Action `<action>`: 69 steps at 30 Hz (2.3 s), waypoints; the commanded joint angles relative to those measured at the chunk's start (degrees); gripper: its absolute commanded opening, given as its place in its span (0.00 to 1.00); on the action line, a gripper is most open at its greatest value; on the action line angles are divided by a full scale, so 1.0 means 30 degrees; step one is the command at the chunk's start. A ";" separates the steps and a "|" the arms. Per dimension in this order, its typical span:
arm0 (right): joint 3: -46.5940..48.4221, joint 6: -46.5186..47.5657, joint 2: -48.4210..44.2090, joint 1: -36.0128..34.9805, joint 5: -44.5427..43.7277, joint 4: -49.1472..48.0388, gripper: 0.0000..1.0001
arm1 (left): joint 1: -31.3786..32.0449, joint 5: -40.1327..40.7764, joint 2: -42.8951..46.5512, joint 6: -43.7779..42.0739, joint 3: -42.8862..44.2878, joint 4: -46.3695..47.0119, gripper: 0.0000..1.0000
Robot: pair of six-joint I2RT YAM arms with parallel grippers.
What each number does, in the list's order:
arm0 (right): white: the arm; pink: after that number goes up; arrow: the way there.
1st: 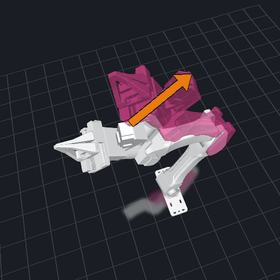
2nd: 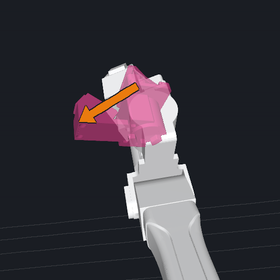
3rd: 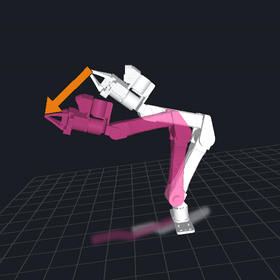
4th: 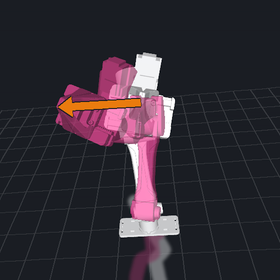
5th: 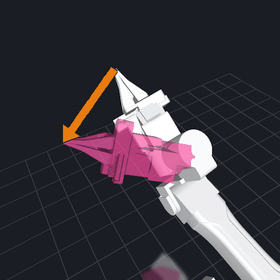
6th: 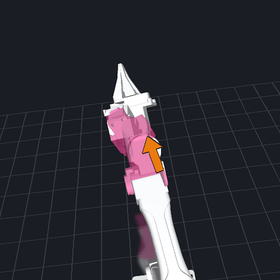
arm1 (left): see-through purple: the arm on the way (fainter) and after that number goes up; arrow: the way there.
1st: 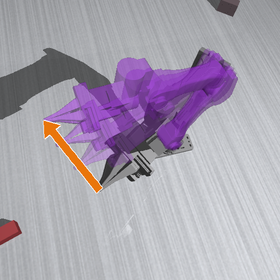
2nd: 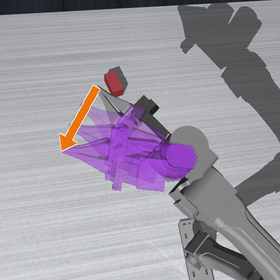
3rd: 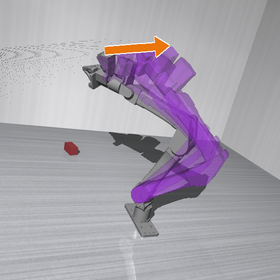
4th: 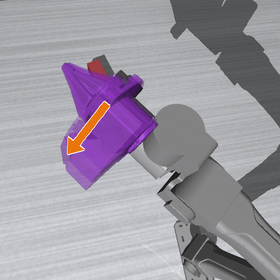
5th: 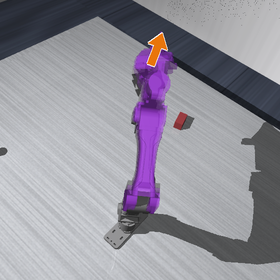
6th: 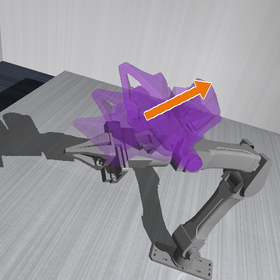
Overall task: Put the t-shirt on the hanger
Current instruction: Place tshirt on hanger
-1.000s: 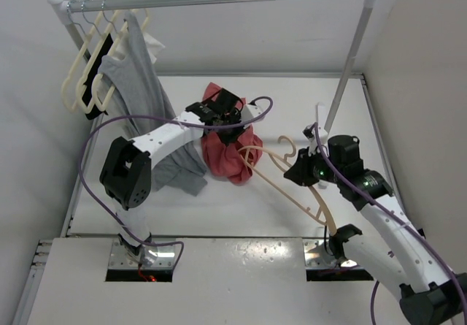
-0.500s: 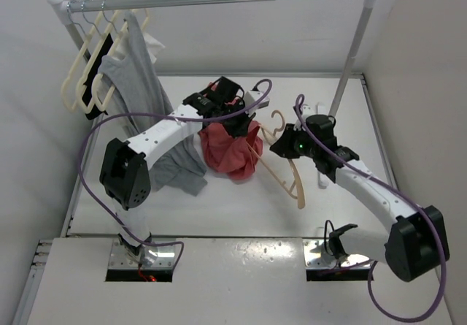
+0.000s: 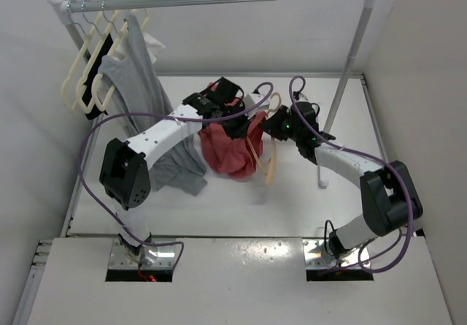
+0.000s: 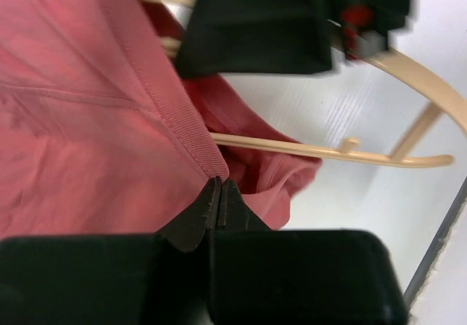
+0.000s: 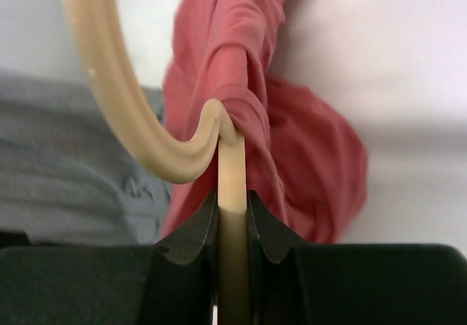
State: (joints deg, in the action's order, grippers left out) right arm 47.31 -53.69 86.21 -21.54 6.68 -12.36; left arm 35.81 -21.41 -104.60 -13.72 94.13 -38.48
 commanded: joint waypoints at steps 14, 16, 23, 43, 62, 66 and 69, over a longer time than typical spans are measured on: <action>0.3627 -0.3778 0.4397 -0.0349 -0.3310 -0.6512 0.00 | -0.0219 -0.1975 0.1670 -0.2340 -0.2923 -0.1410 0.00; 0.3625 -0.4190 0.4571 -0.0349 -0.3078 -0.6952 0.00 | -0.0219 -0.1743 0.1846 -0.3244 -0.3482 -0.1412 0.00; 0.4501 -0.3993 0.5830 -0.0348 -0.1323 -0.7364 0.00 | -0.0685 -0.3434 0.2551 -0.5799 -0.4248 -0.2642 0.00; 0.1459 0.7230 0.2699 -0.0554 0.9960 -0.7074 0.00 | -0.3090 -0.1038 0.3459 -1.5074 -0.1666 -0.0184 0.75; 0.0343 1.0102 0.0207 -0.0349 1.1690 -0.2622 0.00 | -0.3879 -0.1506 0.2961 -1.4967 -0.2049 0.1254 0.00; 0.0607 1.0280 -0.0232 -0.0349 1.1895 -0.2179 0.00 | -0.4231 -0.1563 0.2610 -1.4855 -0.1788 0.1254 0.00; 0.0109 1.0280 -0.0991 -0.0349 1.1895 -0.2179 0.00 | -0.4612 -0.3462 0.2610 -1.6070 -0.1026 -0.0408 0.07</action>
State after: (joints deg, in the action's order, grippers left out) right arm 46.61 -24.99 87.42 -22.63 39.64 -16.60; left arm 23.86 -25.78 -96.49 -58.52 87.90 -36.45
